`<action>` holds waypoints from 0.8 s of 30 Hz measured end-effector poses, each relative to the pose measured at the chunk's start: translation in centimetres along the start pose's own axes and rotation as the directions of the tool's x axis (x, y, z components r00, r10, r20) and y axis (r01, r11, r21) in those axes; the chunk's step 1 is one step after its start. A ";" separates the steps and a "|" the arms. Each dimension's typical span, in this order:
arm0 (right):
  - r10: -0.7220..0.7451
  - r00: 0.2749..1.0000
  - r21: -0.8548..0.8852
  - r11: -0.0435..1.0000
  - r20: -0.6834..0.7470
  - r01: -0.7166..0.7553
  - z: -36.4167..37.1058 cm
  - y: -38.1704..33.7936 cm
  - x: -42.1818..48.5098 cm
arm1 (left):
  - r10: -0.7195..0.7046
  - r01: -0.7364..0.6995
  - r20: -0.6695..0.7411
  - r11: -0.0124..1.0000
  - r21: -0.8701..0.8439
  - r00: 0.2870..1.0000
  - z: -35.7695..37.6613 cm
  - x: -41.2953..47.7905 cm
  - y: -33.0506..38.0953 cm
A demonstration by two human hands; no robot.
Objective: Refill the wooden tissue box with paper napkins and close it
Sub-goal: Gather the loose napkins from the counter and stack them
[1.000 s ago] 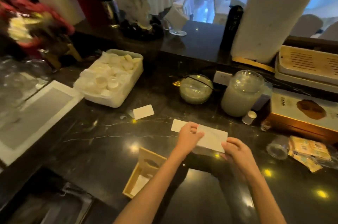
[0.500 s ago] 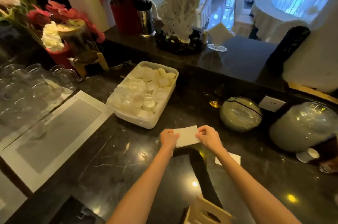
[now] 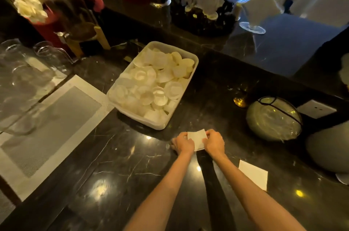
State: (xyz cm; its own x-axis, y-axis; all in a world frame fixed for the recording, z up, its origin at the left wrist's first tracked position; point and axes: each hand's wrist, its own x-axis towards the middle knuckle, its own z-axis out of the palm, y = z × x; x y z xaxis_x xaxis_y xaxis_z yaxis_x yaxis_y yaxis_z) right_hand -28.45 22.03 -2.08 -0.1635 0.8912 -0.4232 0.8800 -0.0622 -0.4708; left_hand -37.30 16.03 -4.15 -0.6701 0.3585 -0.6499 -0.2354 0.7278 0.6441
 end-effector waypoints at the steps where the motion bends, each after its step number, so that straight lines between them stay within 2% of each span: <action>1: 0.017 1.000 -0.025 1.000 -0.005 -0.018 0.3 0.0 0.2 | -0.001 0.001 -0.014 1.000 -0.014 1.000 -0.1 -0.3 0.2; 5: 0.129 0.991 -0.084 0.988 0.026 -0.127 0.4 -0.4 0.0 | 0.007 -0.007 -0.003 0.998 -0.064 1.000 0.0 -0.7 -0.3; 8: 0.137 0.987 -0.031 0.990 0.089 -0.135 -0.4 -0.3 -0.4 | 0.015 -0.002 0.069 0.983 -0.185 0.997 -0.5 -1.9 0.0; 10: 0.108 0.976 0.076 0.989 0.190 -0.124 -1.3 0.6 -0.6 | 0.058 -0.038 0.109 0.983 -0.178 0.992 -0.8 -3.4 0.8; 12: 0.088 0.946 0.224 0.961 0.313 -0.164 -3.0 2.6 -0.9 | 0.096 -0.079 0.204 0.993 -0.089 0.974 -0.9 -5.0 2.1; 14: 0.069 0.918 0.392 0.890 0.391 -0.234 -5.8 4.9 -2.1 | 0.157 -0.170 0.344 0.985 0.006 0.926 -0.6 -7.2 3.7; 16: 0.063 0.907 0.550 0.777 0.416 -0.306 -8.9 7.8 -3.7 | 0.210 -0.259 0.466 0.965 0.042 0.859 0.5 -9.3 4.9; 19: 0.104 0.942 0.698 0.646 0.319 -0.308 -12.2 12.8 -5.7 | 0.239 -0.327 0.547 0.943 0.068 0.803 3.3 -11.8 5.3; 21: 0.199 0.960 0.701 0.656 0.197 -0.280 -13.0 15.4 -6.4 | 0.239 -0.360 0.562 0.926 0.115 0.792 5.7 -13.1 4.8; 24: 0.322 0.944 0.651 0.702 0.071 -0.289 -12.5 17.7 -7.1 | 0.225 -0.387 0.544 0.899 0.203 0.808 8.9 -14.8 3.4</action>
State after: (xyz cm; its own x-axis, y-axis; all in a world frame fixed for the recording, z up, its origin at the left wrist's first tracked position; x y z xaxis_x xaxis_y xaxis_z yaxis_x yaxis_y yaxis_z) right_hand -6.13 20.22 2.29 0.0975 0.7891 -0.6064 0.3751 -0.5935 -0.7120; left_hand -21.98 18.44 4.08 -0.2120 0.7717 -0.5996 0.1911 0.6345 0.7490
